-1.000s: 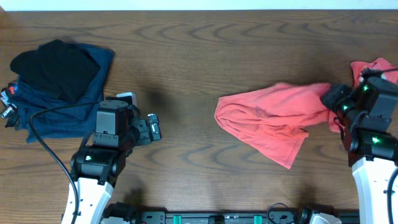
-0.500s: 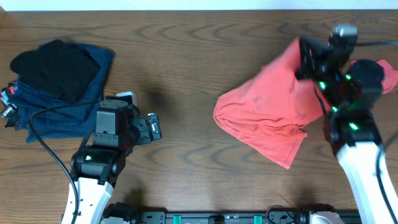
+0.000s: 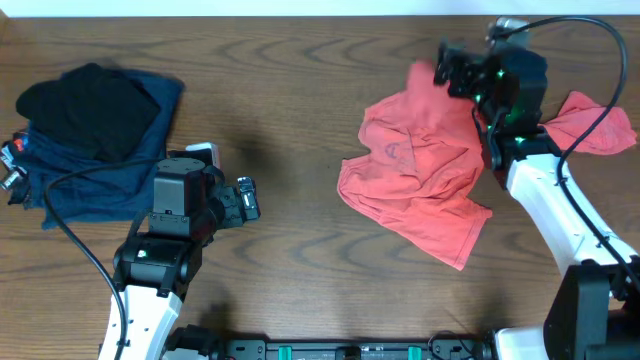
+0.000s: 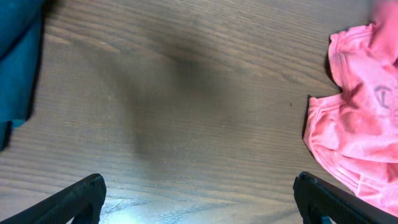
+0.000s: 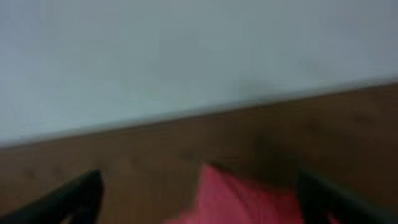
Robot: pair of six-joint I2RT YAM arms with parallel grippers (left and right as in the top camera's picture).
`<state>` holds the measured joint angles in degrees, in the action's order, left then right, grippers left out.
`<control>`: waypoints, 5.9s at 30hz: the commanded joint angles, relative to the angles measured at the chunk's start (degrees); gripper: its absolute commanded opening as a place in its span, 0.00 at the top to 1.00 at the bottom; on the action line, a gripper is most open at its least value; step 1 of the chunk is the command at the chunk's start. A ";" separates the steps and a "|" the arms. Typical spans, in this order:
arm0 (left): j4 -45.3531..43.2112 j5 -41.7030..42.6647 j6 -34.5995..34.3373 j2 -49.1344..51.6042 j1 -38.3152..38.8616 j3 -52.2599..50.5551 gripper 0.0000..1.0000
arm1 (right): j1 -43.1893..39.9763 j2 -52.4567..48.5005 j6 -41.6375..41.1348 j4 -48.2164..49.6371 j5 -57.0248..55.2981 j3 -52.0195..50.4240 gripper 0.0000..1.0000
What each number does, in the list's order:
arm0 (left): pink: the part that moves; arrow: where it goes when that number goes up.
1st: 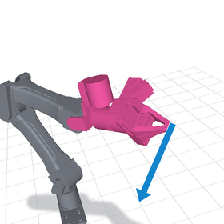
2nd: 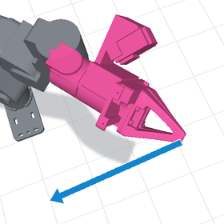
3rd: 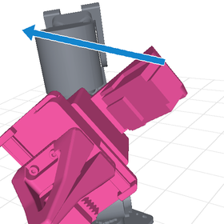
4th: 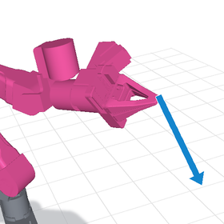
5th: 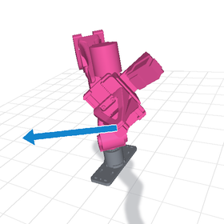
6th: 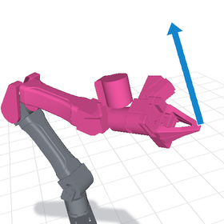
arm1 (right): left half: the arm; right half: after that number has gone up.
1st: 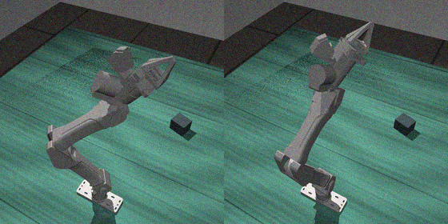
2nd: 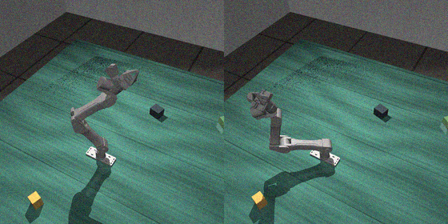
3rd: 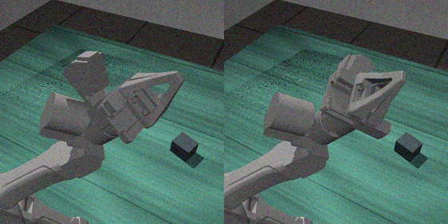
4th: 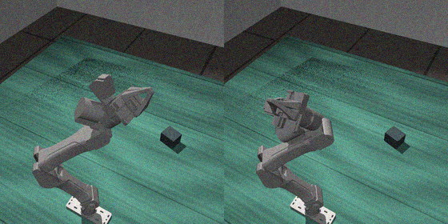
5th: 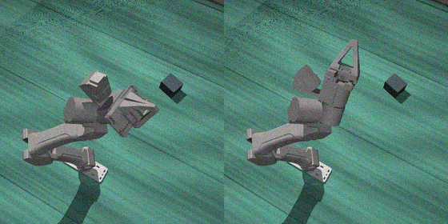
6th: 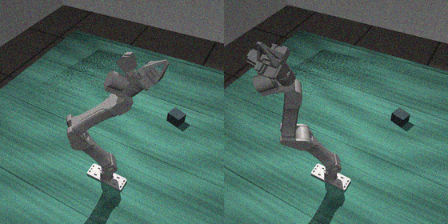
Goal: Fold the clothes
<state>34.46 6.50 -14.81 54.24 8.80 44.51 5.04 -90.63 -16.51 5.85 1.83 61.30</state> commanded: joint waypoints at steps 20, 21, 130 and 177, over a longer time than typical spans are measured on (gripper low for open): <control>-17.33 17.49 -25.20 27.10 25.11 0.72 0.02 | -14.62 18.75 0.68 -56.22 -1.60 1.75 0.01; -19.21 17.49 -26.51 28.81 26.77 0.72 0.02 | -14.64 18.75 0.68 -56.48 -1.60 1.75 0.01; 3.21 -2.73 -23.12 5.88 7.13 0.72 0.94 | -17.90 -13.90 3.96 -57.09 -1.57 3.32 0.99; 3.23 -2.73 -23.10 5.88 7.13 0.72 0.94 | -9.14 -1.73 16.04 -38.49 4.68 -10.97 0.99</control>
<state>37.52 4.47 -38.72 60.01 16.12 45.10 -4.95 -93.36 1.69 -30.68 6.61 48.80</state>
